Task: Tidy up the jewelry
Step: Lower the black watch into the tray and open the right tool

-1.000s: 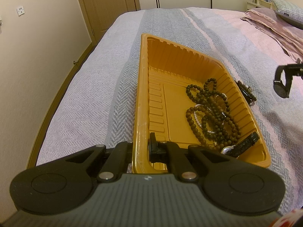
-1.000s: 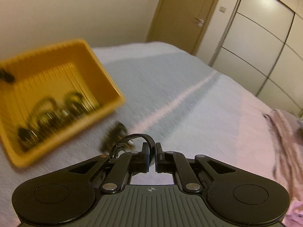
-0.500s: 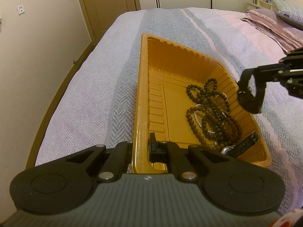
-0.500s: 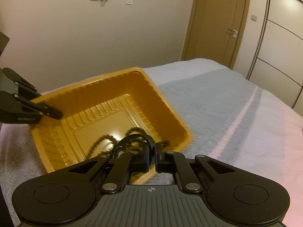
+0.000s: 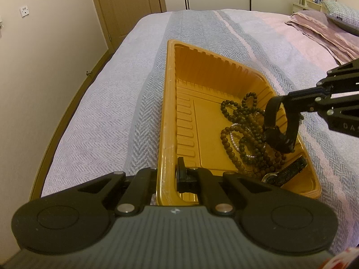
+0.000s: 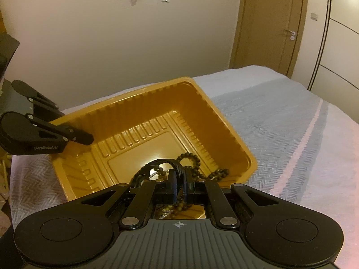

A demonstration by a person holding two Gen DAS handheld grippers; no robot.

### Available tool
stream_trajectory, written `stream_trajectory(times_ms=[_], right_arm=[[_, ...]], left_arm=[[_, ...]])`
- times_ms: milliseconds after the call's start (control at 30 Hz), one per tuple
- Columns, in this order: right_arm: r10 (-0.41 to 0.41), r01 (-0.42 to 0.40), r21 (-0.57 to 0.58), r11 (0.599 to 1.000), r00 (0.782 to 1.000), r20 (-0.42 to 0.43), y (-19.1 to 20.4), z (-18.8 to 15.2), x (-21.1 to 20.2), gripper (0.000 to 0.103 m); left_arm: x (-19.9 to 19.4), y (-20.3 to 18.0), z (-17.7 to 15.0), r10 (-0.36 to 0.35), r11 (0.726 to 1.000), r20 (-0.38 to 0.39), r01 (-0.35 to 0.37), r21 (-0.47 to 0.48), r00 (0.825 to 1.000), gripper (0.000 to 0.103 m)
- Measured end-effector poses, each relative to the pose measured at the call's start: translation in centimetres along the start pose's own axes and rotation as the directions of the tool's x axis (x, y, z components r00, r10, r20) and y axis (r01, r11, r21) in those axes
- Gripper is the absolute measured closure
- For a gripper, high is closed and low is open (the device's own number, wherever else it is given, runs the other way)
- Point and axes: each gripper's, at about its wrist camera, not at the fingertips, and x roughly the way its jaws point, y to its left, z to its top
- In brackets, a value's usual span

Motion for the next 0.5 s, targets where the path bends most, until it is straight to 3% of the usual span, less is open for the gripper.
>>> stream_trajectory(times_ms=[500], right_arm=[[0.044, -0.042, 0.039, 0.998, 0.998, -0.042, 0.1, -0.8, 1.5, 0.097]], left_arm=[[0.0, 0.0, 0.0, 0.000, 1.000, 0.001, 0.000, 0.001, 1.000, 0.100]])
